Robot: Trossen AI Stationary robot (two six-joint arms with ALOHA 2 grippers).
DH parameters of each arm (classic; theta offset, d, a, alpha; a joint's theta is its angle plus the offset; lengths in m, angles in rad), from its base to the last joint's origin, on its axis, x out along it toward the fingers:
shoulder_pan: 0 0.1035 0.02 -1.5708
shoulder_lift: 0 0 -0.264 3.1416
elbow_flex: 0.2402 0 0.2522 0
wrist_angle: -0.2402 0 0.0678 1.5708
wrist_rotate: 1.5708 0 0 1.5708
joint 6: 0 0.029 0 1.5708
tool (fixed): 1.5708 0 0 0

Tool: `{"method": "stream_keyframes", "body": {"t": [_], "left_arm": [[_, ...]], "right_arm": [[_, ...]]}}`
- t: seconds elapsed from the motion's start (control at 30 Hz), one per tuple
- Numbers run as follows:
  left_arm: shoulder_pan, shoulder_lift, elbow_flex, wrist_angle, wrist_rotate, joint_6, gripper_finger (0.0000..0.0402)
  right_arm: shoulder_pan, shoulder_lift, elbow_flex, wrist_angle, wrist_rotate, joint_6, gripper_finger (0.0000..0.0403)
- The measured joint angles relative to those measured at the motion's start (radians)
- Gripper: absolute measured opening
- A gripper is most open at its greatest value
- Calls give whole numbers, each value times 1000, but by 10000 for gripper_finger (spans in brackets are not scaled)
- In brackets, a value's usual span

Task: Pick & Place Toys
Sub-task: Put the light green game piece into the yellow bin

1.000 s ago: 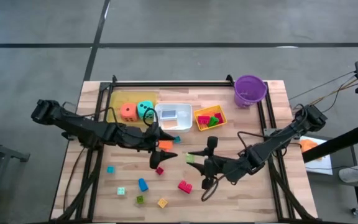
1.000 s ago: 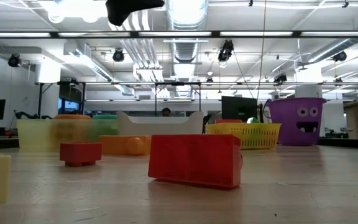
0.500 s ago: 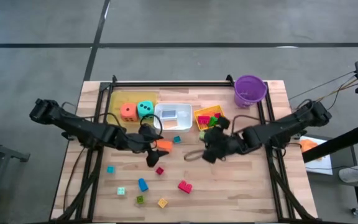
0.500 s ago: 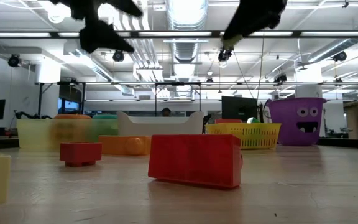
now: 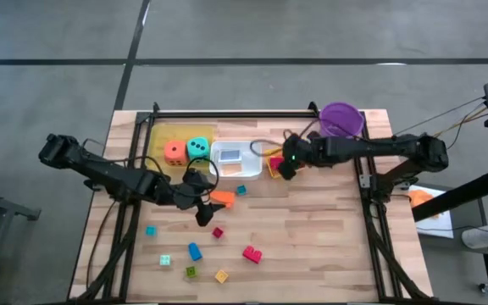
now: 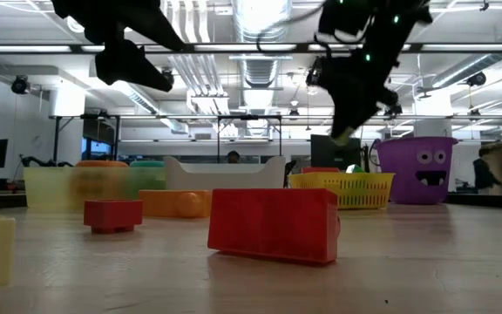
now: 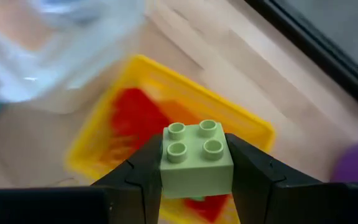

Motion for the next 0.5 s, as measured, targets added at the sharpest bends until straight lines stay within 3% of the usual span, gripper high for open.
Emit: {"method": "stream_keyframes", "body": {"t": [0.23,0.5], "left_arm": [[0,-2,0,-4,-2,4,380],[0,-3,0,-5,-3,7,380]], "right_arm": [[-161,11,-50,32,-69,-6,134],[-172,59,-102,85,-90,-26,134]]}}
